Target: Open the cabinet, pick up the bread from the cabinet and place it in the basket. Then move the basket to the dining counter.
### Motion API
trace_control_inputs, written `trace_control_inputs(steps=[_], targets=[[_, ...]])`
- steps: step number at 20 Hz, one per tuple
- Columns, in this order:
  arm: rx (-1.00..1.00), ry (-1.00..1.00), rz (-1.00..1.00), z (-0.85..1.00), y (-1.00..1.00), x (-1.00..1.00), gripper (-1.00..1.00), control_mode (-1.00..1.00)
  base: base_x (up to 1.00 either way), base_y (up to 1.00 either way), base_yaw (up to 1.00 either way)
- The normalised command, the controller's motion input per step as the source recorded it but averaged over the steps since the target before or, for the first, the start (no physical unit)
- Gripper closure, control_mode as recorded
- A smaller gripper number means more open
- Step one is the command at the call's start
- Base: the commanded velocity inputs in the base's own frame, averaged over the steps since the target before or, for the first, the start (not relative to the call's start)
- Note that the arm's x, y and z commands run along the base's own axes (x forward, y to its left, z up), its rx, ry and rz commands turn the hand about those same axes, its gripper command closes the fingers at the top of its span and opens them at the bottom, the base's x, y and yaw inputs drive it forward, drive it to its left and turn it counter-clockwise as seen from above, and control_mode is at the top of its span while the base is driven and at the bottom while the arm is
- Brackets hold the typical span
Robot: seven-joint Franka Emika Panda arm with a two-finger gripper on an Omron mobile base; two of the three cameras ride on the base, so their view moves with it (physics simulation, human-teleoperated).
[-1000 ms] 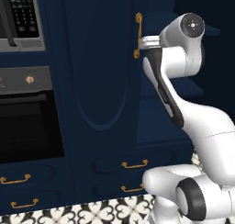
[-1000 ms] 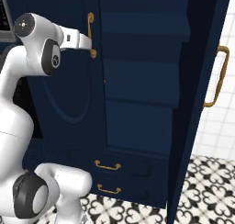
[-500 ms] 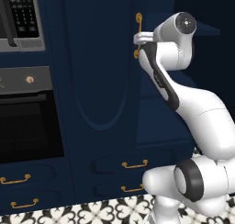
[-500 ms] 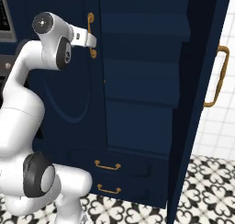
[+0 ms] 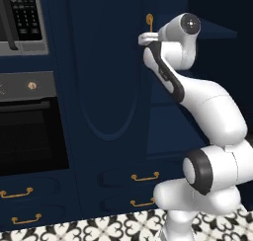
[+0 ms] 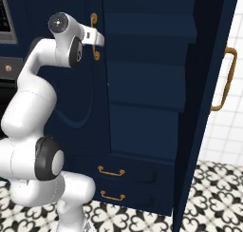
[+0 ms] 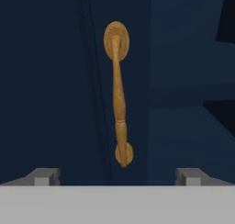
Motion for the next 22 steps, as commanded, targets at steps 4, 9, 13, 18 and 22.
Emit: trace_control_inputs(steps=[4,9,13,18,22], targets=[[-0.02,0.01,0.0,0.0,0.23,0.53,-1.0,-1.0,0.0,0.0,0.0],[0.0,0.0,0.0,0.0,-0.08,0.48,-1.0,-1.0,0.0,0.0,0.0],[0.0,0.0,0.0,0.0,-0.19,0.45,-1.0,-1.0,0.0,0.0,0.0],[0.0,0.0,0.0,-0.08,-0.06,0.44,-1.0,-1.0,0.0,0.0,0.0],[0.0,0.0,0.0,-0.22,0.0,0.46,-1.0,-1.0,0.0,0.0,0.0]])
